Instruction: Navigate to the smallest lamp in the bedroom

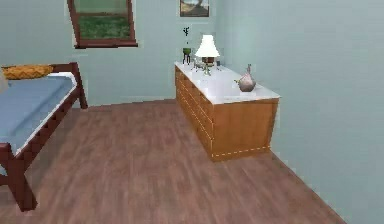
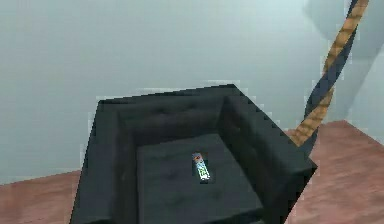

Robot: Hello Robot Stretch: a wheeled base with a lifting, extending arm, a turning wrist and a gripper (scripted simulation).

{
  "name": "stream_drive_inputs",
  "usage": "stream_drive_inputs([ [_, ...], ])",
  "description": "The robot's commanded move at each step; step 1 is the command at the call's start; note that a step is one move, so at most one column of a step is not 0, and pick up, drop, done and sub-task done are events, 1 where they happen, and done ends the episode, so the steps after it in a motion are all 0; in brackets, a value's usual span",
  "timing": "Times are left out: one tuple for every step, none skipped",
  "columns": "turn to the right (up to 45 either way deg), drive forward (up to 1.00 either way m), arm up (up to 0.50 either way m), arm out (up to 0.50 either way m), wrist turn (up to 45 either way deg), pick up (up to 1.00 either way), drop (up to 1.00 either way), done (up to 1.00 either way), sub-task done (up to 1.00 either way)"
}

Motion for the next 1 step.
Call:
stream_drive_inputs([
  [0.0,0.50,0.00,0.00,0.0,0.00,0.00,0.00,0.00],
])
